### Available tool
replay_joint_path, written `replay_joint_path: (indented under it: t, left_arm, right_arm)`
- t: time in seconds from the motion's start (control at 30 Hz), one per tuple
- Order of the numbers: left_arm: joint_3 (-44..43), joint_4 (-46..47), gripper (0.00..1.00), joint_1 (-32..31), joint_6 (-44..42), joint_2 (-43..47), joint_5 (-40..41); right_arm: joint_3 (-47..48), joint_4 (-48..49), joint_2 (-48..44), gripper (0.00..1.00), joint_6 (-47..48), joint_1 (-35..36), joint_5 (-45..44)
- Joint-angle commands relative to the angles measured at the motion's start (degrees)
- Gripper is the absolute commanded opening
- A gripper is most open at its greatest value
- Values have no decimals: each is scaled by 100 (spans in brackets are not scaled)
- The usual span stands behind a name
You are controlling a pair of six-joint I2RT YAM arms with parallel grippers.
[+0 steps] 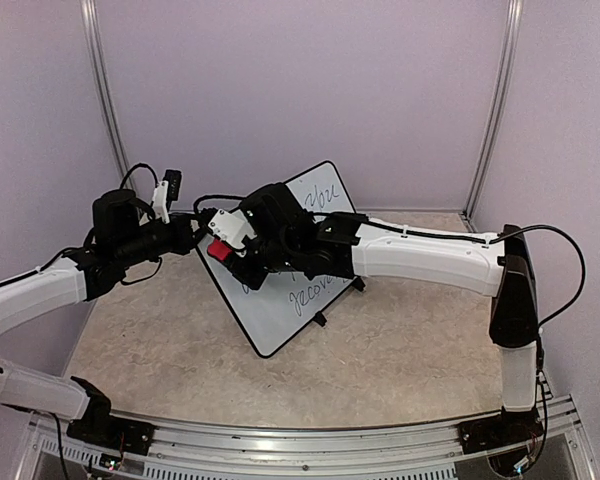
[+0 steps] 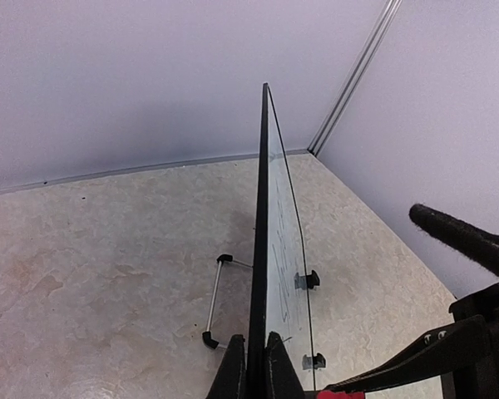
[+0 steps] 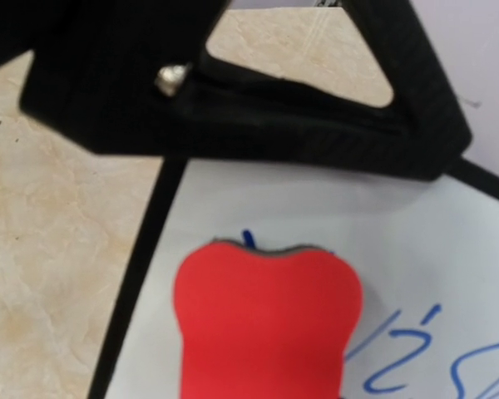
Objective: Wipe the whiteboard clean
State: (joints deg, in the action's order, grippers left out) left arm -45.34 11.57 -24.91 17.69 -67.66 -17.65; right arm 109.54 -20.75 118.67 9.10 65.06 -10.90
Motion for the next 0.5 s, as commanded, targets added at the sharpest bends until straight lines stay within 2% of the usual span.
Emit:
replay_joint_path:
  t: [0.0,0.23,0.47]
  left_arm:
    - [-22,482,0,-37,-101,131,-100]
    - [-18,495,0,-35,-99,139,-129]
    - [-25,508,0,-38,-74,130,-158]
  right_arm:
    - [180,145,118,32,-60,22,-332]
    - [365,46,282,31,-59,24,-400]
    - [-446,147,-19,31,-266,24,-383]
